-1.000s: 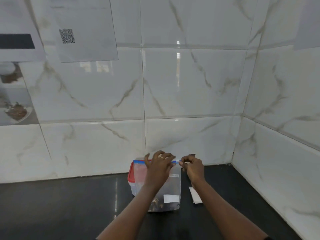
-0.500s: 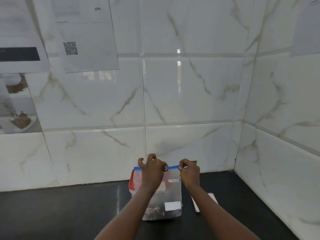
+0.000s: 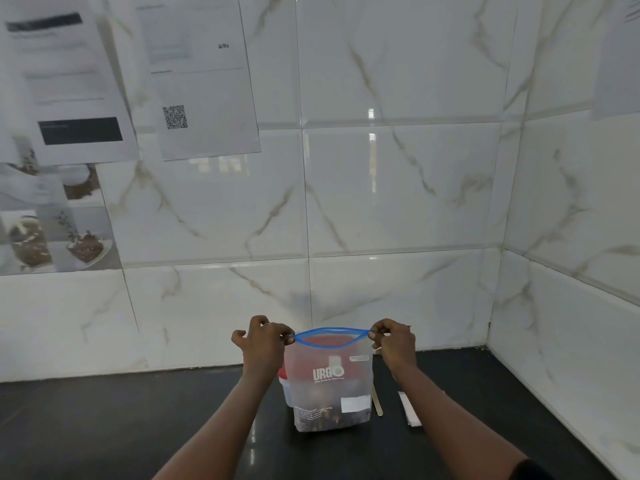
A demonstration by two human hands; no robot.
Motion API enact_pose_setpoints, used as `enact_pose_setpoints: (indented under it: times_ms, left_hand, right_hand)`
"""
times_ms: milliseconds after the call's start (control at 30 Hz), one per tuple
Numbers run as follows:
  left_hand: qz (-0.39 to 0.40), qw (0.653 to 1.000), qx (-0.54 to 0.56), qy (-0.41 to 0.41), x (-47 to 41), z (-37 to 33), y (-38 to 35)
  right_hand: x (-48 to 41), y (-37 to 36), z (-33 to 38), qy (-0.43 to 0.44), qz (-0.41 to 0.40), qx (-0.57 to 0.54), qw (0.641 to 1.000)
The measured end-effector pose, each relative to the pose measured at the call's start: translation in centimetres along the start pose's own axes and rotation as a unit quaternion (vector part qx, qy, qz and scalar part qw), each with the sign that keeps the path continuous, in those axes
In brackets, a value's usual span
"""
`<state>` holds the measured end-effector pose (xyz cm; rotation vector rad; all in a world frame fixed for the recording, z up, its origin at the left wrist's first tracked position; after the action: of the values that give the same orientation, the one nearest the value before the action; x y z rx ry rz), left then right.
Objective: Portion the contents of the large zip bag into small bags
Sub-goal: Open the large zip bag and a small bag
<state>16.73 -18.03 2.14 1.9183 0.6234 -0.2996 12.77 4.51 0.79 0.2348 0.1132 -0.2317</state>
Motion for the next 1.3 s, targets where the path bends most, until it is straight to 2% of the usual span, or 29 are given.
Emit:
enact_pose_setpoints:
  times_ms: [133,300,367,467,567,633,800,967,1067,1300]
  left_hand:
    - [0.025,1.000,0.016,-0.005,0.9,0.6,-1.2]
    - [-0.097,0.980,0.029,-0.171,2.4,-2.0,-2.9]
    - [-0.072,0.966,0.076,-0.235,3.4,-4.4,-4.0]
    - [0.003,0.947,0.157,-0.281,5.3,-7.9,-7.0]
    - [0.095,0.941,0.182,-0.268,7.0,-10.8,-10.3]
    - [0.140,0.940,0.179,-0.255,7.8,-12.5,-12.2]
    - [0.295,0.935,0.110,-0.163,8.6,-13.7,-16.7]
    - [0.384,0.915,0.090,-0.082,9.5,-13.6,-19.4]
    - [0.413,0.907,0.062,-0.054,10.0,-13.7,-20.6]
    - [0.367,0.926,0.024,-0.079,10.5,-14.0,-21.5]
  right_hand:
    - [0.2,0.2,-0.9,0.003,0.018,0.019,1.000]
    - [-0.2,1.0,-1.5,0.003,-0.013,0.035,0.999]
    - [-0.6,1.7,-2.3,-0.012,-0.041,0.046,0.998]
    - [-0.6,3.1,-4.1,-0.035,-0.059,0.073,0.995]
    - [-0.4,4.8,-6.4,-0.047,-0.066,0.112,0.990]
    - [-0.7,6.1,-8.2,-0.084,-0.071,0.137,0.984]
    - [-1.5,9.0,-12.2,-0.194,-0.028,0.246,0.949]
    - [-1.6,9.7,-15.3,-0.250,-0.021,0.275,0.928]
    - [-1.6,9.2,-16.2,-0.262,-0.023,0.277,0.924]
    - [-1.9,9.2,-17.0,-0.273,-0.069,0.311,0.908]
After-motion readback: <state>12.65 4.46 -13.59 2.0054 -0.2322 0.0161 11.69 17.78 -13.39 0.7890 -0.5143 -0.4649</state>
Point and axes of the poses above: each hand's wrist, its own x-axis away from the middle knuckle, its own y-axis out of the back of the hand, z = x × y, the point moved 1 cm from there along -x, towards the middle knuckle, and after that the axes turned 1 degree about x, right-handed, at the moved point
